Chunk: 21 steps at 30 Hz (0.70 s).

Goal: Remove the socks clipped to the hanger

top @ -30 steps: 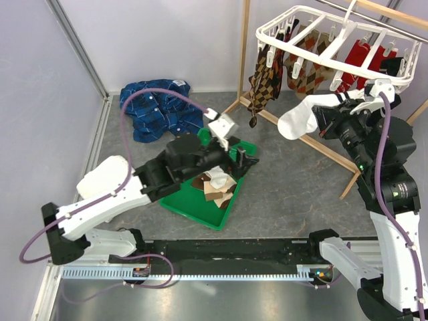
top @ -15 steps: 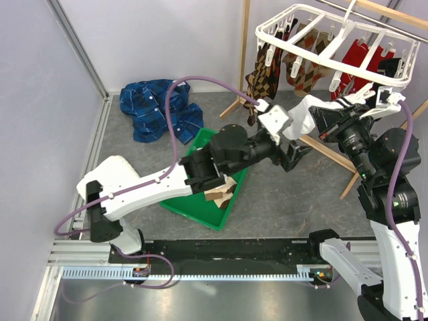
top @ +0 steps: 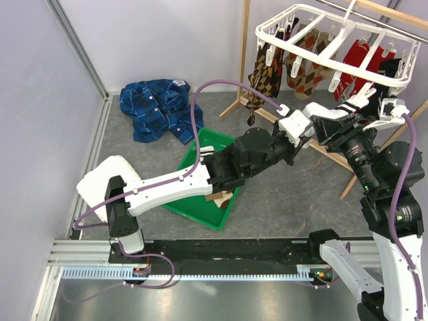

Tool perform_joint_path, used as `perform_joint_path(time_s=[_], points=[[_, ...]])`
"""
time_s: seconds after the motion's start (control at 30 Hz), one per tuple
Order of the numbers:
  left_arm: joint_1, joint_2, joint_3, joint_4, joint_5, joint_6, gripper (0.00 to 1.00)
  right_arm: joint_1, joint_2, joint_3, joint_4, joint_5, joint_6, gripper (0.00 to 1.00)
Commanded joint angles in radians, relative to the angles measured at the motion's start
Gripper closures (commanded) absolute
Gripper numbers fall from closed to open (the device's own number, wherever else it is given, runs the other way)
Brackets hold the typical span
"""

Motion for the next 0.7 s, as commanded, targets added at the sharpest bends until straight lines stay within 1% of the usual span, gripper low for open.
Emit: perform_joint_path(time_s=[0.0,0.07,0.13,0.17,0.23,0.33,0.4,0.47,0.5,0.53,0.67], points=[[0.004,-0.052,-0.004,0.005,0.023,-0.06,0.98,-0.001,-0.032,0.066,-0.132,0.091,-0.116,0.5],[0.013,-0.06,-0.032,-0.016,0.071,-0.097,0.98,-0.001,-0.019,0.143,-0.207,0.128,-0.161,0.41],[0.022,-0.059,-0.029,-0.047,0.092,-0.129,0.98,-0.002,0.0,0.229,-0.246,0.169,-0.209,0.37],[0.045,-0.062,-0.032,-0.059,0.109,-0.175,0.98,-0.002,0.007,0.258,-0.279,0.188,-0.228,0.34],[0.077,-0.069,-0.038,-0.078,0.176,-0.242,0.98,-0.001,0.036,0.338,-0.3,0.25,-0.264,0.31],[0.157,-0.069,-0.032,-0.134,0.258,-0.295,0.98,-0.001,0.097,0.453,-0.348,0.341,-0.306,0.27],[0.189,-0.066,-0.027,-0.156,0.319,-0.321,0.98,-0.001,0.131,0.51,-0.359,0.373,-0.344,0.27],[0.234,-0.065,-0.023,-0.165,0.36,-0.359,0.98,-0.002,0.177,0.53,-0.361,0.406,-0.344,0.27],[0.246,-0.062,-0.024,-0.168,0.394,-0.368,0.98,-0.001,0.21,0.553,-0.362,0.403,-0.326,0.27],[0.26,-0.063,-0.021,-0.171,0.402,-0.375,0.98,-0.002,0.226,0.564,-0.367,0.394,-0.315,0.27],[0.258,-0.063,-0.032,-0.176,0.417,-0.346,0.98,-0.001,0.272,0.588,-0.372,0.332,-0.254,0.3]])
